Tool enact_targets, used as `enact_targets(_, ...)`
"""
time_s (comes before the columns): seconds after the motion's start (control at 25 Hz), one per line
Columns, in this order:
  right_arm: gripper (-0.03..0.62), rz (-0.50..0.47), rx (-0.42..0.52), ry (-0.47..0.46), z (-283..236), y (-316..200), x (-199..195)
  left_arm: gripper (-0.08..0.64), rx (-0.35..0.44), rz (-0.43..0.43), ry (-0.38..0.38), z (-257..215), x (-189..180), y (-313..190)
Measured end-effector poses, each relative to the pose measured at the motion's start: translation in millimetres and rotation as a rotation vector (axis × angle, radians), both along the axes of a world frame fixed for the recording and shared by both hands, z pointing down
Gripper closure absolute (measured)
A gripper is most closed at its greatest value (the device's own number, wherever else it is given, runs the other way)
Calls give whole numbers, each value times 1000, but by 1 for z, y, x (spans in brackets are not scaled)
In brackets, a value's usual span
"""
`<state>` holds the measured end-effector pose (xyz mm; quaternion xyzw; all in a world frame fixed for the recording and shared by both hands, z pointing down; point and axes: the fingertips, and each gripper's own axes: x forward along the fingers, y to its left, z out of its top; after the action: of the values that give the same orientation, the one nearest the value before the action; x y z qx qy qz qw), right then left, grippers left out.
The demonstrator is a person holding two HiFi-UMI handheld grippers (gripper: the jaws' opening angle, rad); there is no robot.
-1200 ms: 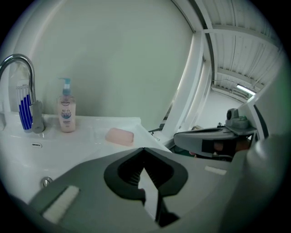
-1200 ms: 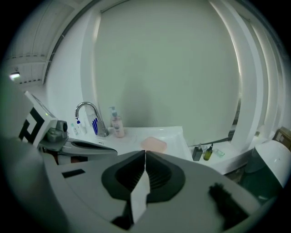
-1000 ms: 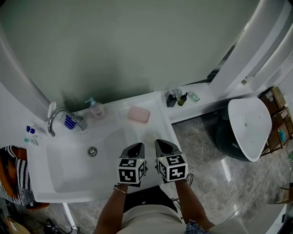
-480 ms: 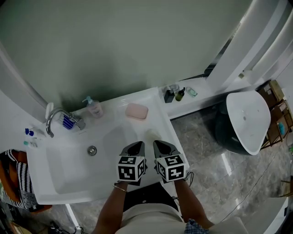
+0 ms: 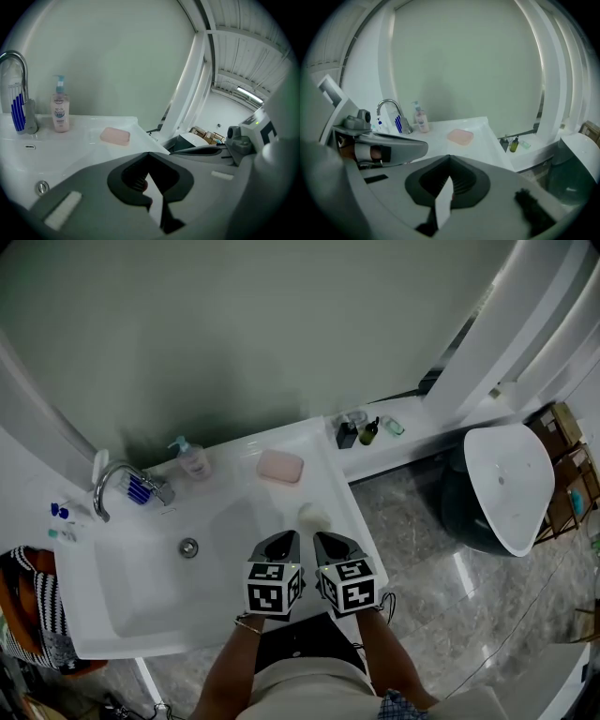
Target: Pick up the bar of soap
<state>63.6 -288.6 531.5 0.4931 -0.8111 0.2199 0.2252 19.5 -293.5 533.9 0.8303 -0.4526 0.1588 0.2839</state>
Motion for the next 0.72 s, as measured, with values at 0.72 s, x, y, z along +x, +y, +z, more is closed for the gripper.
enact_targets(0.72,580,-24,-26,36,9,6,-3,551,-2,-23,-20,4,-5,3)
